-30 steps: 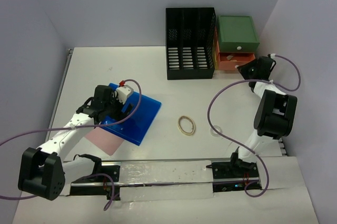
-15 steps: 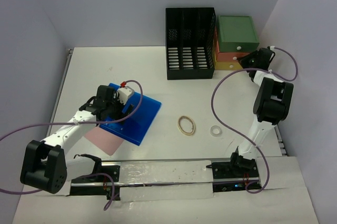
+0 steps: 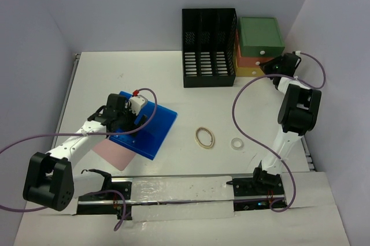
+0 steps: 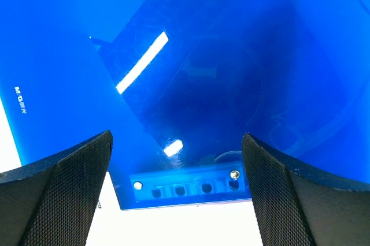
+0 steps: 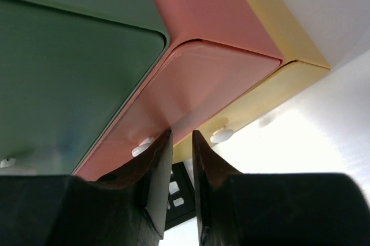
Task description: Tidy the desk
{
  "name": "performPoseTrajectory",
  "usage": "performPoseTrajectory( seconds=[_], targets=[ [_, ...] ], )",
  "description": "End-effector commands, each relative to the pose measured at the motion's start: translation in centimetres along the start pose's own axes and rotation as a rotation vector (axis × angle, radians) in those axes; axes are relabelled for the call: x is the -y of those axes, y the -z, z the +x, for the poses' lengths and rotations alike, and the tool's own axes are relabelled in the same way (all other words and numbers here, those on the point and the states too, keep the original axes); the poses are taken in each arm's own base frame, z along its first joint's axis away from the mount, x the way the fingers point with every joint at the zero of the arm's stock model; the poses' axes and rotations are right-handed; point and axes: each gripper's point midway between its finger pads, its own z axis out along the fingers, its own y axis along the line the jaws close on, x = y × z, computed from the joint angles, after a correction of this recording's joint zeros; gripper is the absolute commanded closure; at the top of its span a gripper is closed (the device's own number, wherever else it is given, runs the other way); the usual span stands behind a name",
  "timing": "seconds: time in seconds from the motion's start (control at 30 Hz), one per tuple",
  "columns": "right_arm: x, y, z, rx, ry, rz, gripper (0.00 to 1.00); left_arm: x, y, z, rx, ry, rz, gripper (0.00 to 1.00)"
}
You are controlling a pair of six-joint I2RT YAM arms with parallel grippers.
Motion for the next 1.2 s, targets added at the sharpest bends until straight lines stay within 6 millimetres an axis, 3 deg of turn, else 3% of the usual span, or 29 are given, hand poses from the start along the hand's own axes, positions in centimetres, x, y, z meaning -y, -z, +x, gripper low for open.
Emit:
performPoseTrajectory(
  seconds=[0.0, 0.1, 0.27, 0.63, 1.17],
  targets=[
    [-0.3, 0.8, 0.0, 0.045, -0.055, -0.072, 0.63, -0.7, 0.3, -1.6, 0.055, 0.010, -0.029, 0.01],
    [0.6, 0.8, 1.4, 0.032, -0.096, -0.082, 0.57, -0.6, 0.2, -1.7, 0.057, 0.008, -0.023, 0.01],
    [1.6, -0.4, 2.3, 0.012, -0.180, -0.081, 0.56, -0.7, 0.2, -1.6, 0.054, 0.010, -0.028, 0.01],
    [2.6, -1.6, 2.5, 0.041, -0.321, -0.103, 0.55, -0.8, 0.0, -1.4, 0.043, 0.008, -0.031, 0.01],
    [4.9, -0.9, 2.8, 0.107, -0.458, -0.020, 0.55, -0.8, -0.1, -1.4, 0.038, 0.009, -0.033, 0.01]
  ],
)
